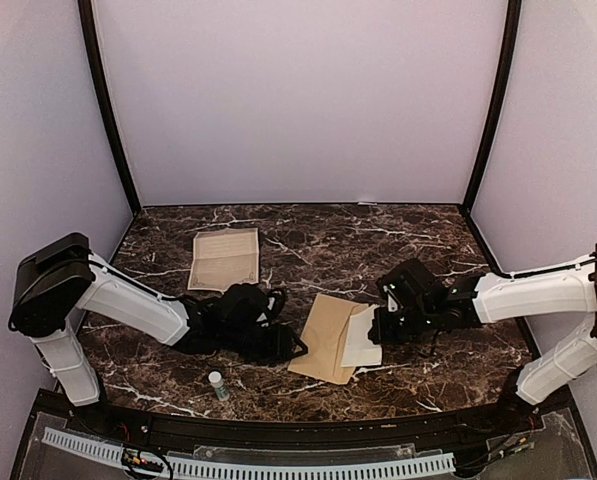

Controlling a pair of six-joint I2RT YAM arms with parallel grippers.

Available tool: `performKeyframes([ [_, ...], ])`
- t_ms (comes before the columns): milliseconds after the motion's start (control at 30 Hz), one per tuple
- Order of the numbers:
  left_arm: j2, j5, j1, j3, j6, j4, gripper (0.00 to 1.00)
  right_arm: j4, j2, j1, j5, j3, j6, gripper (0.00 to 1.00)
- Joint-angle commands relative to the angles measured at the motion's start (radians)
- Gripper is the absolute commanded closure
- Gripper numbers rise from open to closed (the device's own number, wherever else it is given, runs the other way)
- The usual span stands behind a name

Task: Place the letter into the envelope and seal it
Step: Place the letter in the envelope.

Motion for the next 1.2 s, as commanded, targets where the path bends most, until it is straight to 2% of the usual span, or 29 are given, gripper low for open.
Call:
performKeyframes([
  [0,0.02,0.022,0.004,0.024,0.014,0.032,0.51,0.005,0.009,-0.012,-0.006,-0.021,0.039,1.0],
  [267,0.054,0.092,-0.003,-0.012,-0.032,0.122,0.61,0.077,-0.001,-0.012,-0.043,-0.093,0.111,1.0],
  [533,0.062,0.135,-0.046,-0.001,-0.031,0.136,0.63,0.095,0.042,-0.013,-0.058,-0.092,0.113,1.0],
  [667,0.035,0.114,-0.051,-0.006,-0.019,0.105,0.64,0.104,0.054,-0.014,-0.064,-0.094,0.119,1.0],
  [967,0.006,-0.002,-0.039,0.07,0.073,-0.124,0.61,0.095,0.044,-0.013,-0.06,-0.093,0.094,1.0],
  [1167,0.013,-0.021,-0.011,0.094,0.092,-0.127,0.59,0.095,0.053,-0.012,-0.081,-0.074,0.059,1.0],
])
